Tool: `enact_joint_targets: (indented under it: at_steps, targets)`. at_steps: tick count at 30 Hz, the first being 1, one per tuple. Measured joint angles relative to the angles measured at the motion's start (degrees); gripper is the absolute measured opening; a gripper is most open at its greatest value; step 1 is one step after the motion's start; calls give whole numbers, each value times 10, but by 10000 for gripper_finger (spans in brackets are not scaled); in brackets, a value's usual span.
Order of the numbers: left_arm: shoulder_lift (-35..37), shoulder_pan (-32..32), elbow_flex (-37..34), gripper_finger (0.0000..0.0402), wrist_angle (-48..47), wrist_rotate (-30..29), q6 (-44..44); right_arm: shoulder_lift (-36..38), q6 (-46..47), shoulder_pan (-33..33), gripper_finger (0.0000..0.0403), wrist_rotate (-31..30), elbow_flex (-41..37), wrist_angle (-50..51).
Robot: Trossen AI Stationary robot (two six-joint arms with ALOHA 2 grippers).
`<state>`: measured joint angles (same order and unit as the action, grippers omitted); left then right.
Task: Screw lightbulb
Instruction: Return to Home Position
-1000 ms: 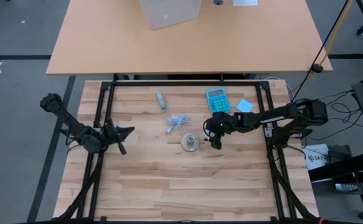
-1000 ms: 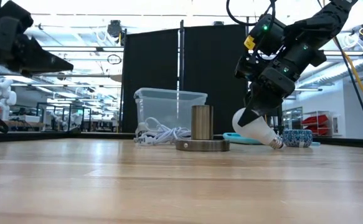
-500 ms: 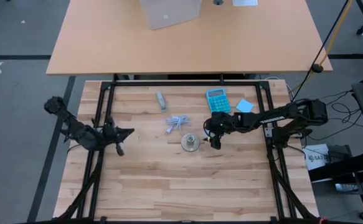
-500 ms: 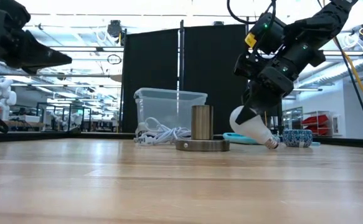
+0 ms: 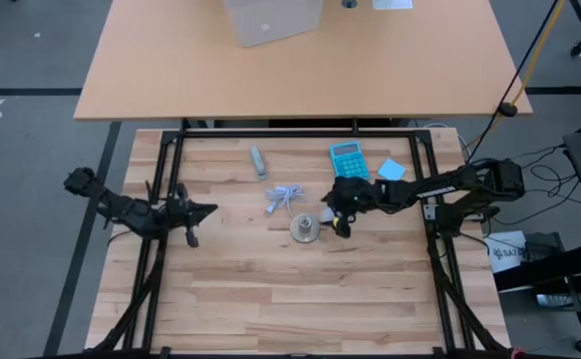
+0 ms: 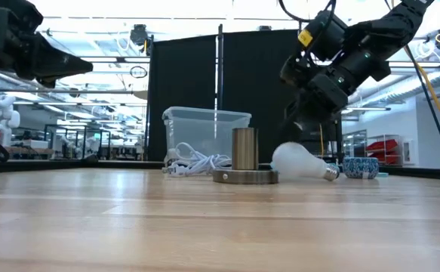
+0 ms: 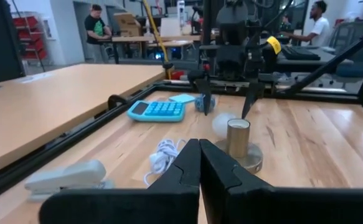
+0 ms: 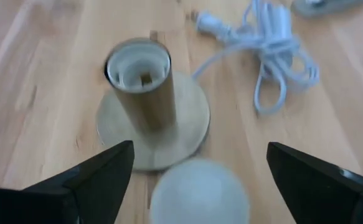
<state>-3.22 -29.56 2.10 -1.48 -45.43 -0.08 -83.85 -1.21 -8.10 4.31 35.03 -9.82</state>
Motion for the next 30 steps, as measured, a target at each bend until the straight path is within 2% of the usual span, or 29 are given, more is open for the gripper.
enact_joint_targets:
  at_steps: [5, 10, 15, 19, 22, 25, 30]
  targets:
    - [0, 46, -13, 0, 42, 57, 22, 11, -29, -1, 361, 0, 0, -51]
    - [0, 82, -14, 0, 47, 81, 34, 38, -44, -11, 361, 0, -15, -137]
    - [0, 103, -14, 0, 48, 103, 37, 106, -42, -33, 358, 1, -92, -267]
    - [0, 111, -14, 0, 48, 105, 37, 177, -25, -63, 338, -3, -183, -355]
    - [0, 114, -14, 0, 48, 112, 37, 233, -16, -81, 310, -2, -251, -401]
    - [0, 114, -14, 0, 48, 117, 36, 289, -13, -93, 264, -1, -296, -419]
    - [0, 114, -14, 0, 48, 117, 36, 364, -10, -98, 155, 5, -324, -394]
